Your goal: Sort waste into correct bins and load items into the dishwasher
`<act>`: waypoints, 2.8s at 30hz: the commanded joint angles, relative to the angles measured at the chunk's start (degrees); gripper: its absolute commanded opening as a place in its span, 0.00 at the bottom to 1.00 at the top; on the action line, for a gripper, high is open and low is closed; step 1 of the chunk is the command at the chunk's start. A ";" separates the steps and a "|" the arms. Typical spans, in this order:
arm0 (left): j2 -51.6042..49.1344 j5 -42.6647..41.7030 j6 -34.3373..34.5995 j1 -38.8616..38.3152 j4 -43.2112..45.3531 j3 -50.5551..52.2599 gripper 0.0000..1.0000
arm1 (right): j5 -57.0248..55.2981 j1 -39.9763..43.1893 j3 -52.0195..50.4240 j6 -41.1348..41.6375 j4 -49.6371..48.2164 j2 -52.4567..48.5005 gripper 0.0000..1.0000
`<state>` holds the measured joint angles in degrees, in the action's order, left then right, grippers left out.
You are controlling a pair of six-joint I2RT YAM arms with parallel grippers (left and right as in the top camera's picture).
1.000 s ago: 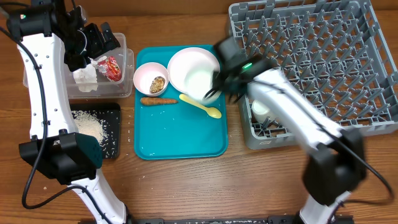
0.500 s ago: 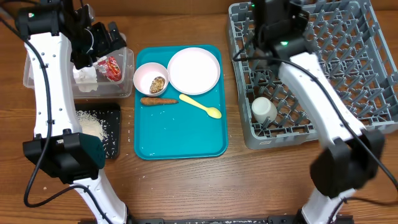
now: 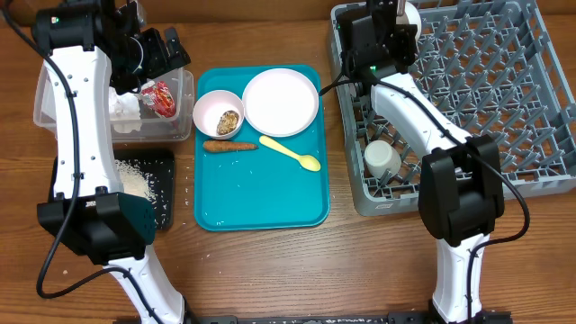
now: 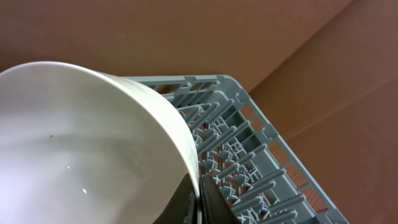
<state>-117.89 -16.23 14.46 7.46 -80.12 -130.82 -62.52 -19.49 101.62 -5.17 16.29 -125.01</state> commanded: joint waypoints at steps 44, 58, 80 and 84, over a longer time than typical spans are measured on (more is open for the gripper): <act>0.55 3.13 -2.69 -0.37 1.29 -0.52 1.00 | -2.78 -9.88 0.35 11.41 19.41 -3.37 0.50; 0.55 3.10 -2.71 -0.37 0.57 -0.52 1.00 | 3.23 -15.82 0.46 12.94 17.40 7.08 0.64; 0.52 6.67 -26.73 -16.94 -4.33 10.80 0.86 | 53.31 -2.67 0.46 23.19 36.70 24.09 0.57; 0.52 12.39 -26.71 -20.11 0.09 18.73 0.84 | 54.62 1.27 0.46 22.97 39.98 24.55 0.56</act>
<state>-117.89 -9.52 -9.93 -11.90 -81.43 -115.92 -10.96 -19.94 101.86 17.17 55.75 -103.15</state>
